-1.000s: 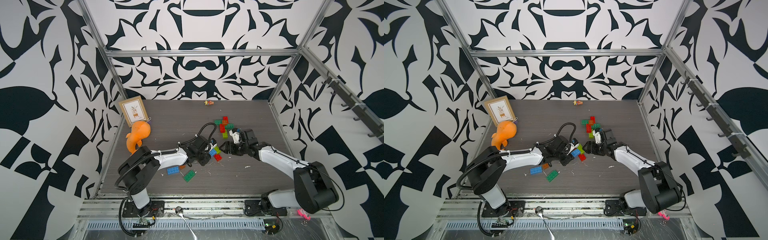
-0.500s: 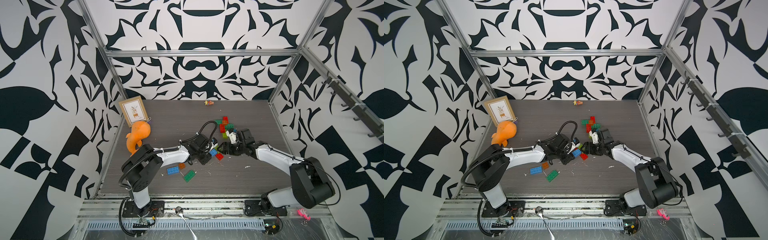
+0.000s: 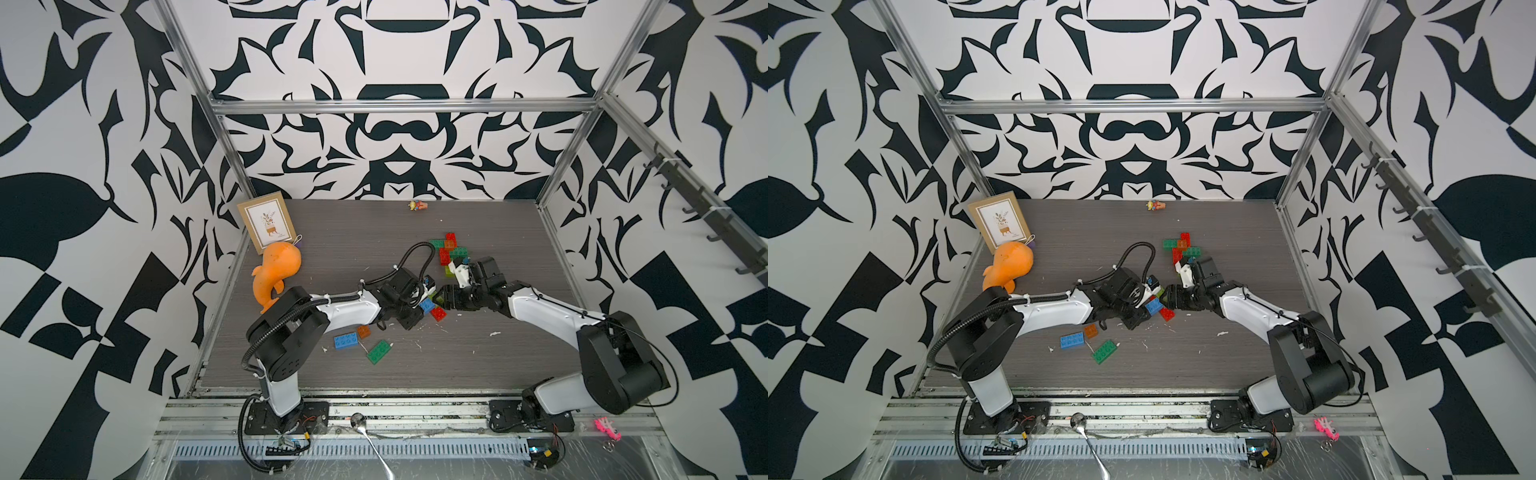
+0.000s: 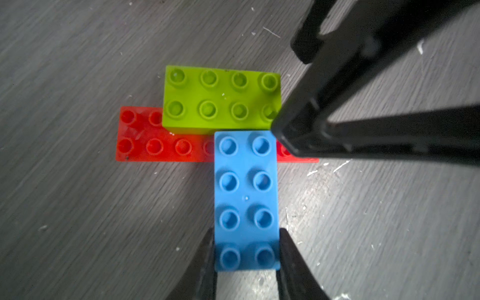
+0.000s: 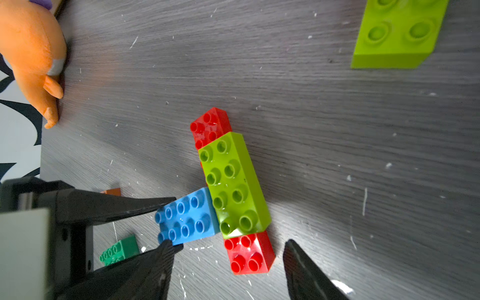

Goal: Assemble a small pinwheel with lego
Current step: Assemble the lego brick with the lego brick.

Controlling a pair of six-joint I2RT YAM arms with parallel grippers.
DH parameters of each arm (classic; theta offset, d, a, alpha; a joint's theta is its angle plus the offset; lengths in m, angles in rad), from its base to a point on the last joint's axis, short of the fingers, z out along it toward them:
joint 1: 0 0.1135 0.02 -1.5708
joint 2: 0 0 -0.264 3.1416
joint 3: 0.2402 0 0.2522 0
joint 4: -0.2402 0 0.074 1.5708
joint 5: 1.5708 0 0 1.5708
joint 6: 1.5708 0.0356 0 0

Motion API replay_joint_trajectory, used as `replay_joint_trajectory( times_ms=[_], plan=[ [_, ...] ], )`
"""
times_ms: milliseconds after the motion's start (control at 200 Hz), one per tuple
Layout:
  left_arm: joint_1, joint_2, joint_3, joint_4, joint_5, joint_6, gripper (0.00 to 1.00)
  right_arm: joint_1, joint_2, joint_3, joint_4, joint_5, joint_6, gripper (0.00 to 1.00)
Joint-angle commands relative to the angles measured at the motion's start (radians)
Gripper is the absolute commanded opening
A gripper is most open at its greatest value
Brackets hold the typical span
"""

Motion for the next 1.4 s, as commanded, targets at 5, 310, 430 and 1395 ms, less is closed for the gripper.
replay_joint_trajectory(
  times_ms=[5,310,430,1395],
  plan=[
    [-0.001,0.018,0.022,-0.018,0.014,-0.011,0.28,0.024,0.009,0.051,-0.025,0.047,-0.031,0.69],
    [-0.01,0.022,0.043,-0.041,0.012,0.0,0.28,0.053,0.034,0.075,-0.066,0.113,-0.046,0.68],
    [-0.015,0.031,0.057,-0.061,0.007,0.009,0.28,0.056,0.043,0.082,-0.084,0.142,-0.048,0.66],
    [-0.06,0.124,0.176,-0.159,-0.067,0.051,0.29,0.044,0.045,-0.024,-0.103,0.309,0.05,0.55]
  ],
)
